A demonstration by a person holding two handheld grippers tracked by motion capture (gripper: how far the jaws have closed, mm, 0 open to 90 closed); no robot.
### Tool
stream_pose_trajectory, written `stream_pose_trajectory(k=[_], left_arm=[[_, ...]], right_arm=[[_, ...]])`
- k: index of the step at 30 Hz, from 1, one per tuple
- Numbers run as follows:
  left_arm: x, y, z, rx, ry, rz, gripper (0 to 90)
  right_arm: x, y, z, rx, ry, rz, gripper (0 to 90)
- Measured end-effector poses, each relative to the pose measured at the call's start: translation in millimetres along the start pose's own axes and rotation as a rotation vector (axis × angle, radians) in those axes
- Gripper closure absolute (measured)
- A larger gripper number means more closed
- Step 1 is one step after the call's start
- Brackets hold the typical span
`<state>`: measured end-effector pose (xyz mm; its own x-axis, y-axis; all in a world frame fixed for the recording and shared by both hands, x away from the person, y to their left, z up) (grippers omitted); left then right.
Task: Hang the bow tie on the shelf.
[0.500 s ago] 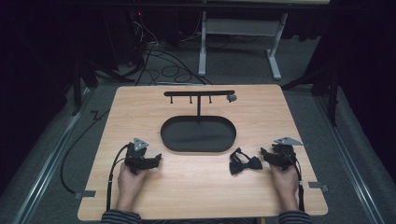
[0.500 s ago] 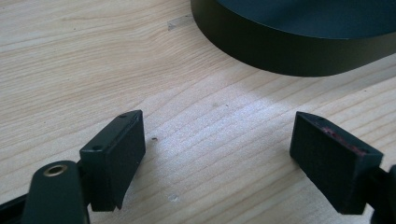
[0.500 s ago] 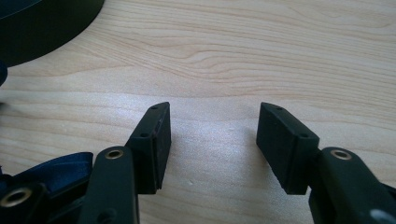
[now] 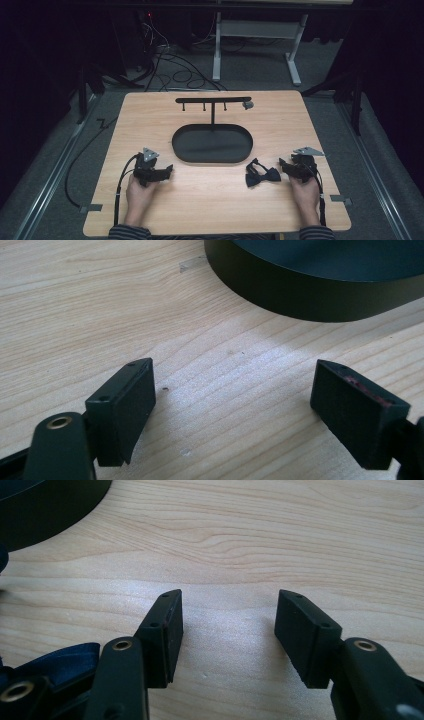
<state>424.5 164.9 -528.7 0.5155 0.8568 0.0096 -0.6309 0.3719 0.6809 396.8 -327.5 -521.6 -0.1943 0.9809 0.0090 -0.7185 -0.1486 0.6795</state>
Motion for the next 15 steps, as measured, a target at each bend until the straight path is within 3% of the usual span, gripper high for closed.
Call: stream_pose_trajectory(k=[15], left_arm=[[0.1, 0.0, 0.0, 0.0, 0.0, 0.0, 18.6]], right_arm=[[0.2, 0.2, -0.1, -0.001, -0.005, 0.003, 46.4]])
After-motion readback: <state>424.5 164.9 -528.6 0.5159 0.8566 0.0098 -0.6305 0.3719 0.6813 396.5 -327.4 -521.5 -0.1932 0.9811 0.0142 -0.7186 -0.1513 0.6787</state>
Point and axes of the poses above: each handheld gripper's, and its own axes: y roughly backward along the jaws, z roughly out of its top, x roughly to its left, the point moved 3 cm from there along -y, roughly forward along the jaws, and after that the axes turned 2 degrees about -y, right-handed, at the moved point
